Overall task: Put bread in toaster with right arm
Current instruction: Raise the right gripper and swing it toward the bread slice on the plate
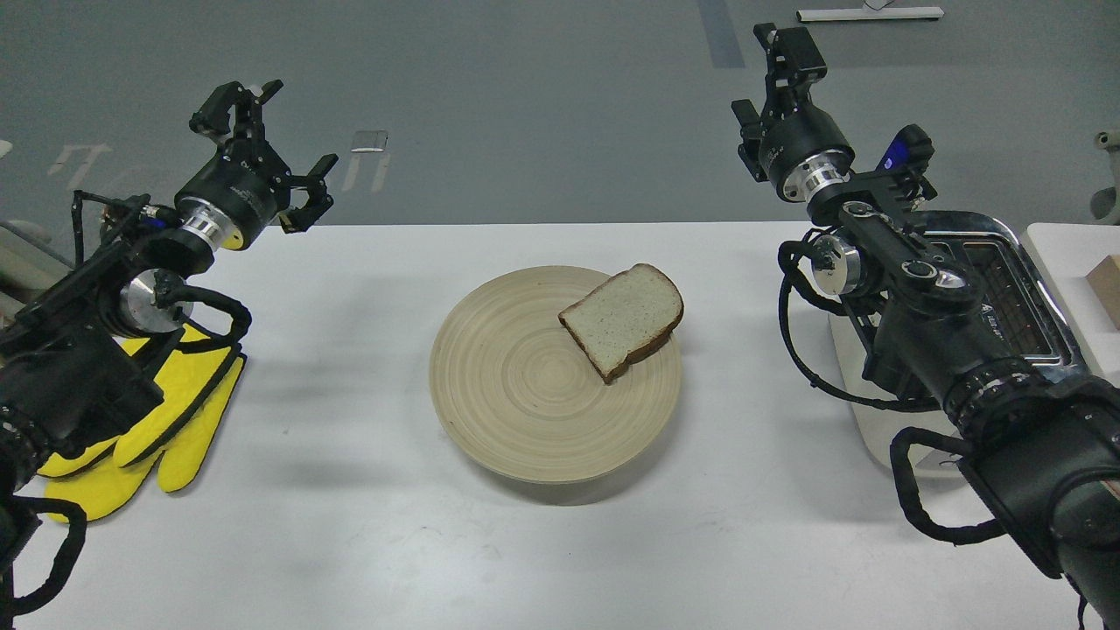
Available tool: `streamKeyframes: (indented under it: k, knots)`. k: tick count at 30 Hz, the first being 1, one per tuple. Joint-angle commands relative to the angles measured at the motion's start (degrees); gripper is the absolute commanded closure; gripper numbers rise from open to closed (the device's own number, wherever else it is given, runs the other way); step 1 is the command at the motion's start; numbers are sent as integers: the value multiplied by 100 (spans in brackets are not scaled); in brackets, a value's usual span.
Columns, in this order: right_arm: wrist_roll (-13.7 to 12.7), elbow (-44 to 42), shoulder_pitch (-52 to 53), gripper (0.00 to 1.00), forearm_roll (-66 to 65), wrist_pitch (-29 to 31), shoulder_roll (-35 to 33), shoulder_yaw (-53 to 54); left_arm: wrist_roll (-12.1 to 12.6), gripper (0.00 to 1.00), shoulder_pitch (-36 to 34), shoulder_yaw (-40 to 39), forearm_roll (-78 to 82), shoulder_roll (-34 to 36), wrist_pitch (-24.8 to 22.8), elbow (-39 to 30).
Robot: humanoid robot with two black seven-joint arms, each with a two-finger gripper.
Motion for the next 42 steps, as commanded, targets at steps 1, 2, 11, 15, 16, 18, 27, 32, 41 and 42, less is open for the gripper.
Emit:
streamKeyframes:
  k: [1,2,11,15,16,18,27,32,41,42]
  knots:
    - [0,-3,-40,0,0,0,0,-7,18,0,5,0,0,0,0,0]
    - [0,-2,-49,0,0,0,0,-16,61,0,-4,0,9,0,0,0]
    - [0,15,-22,0,-9,88,0,-191,18,0,-4,0,9,9,0,0]
    - [0,24,4,0,-9,88,0,-516,18,0,-4,0,9,9,0,0]
    - [0,24,4,0,-9,88,0,-543,18,0,-4,9,9,9,0,0]
    - [0,24,-5,0,-9,97,0,-543,18,0,-4,0,9,9,0,0]
    - [-18,59,373,0,-17,343,0,-1246,18,0,-4,0,9,0,0,0]
    - [-27,243,1233,0,-9,851,-755,-3473,18,0,-4,0,9,0,0,0]
    - [-44,762,2043,0,-61,1107,-1152,-6499,18,0,-4,0,9,9,0,0]
    - [-44,762,2052,0,-79,1168,-1143,-6667,18,0,-4,0,9,9,0,0]
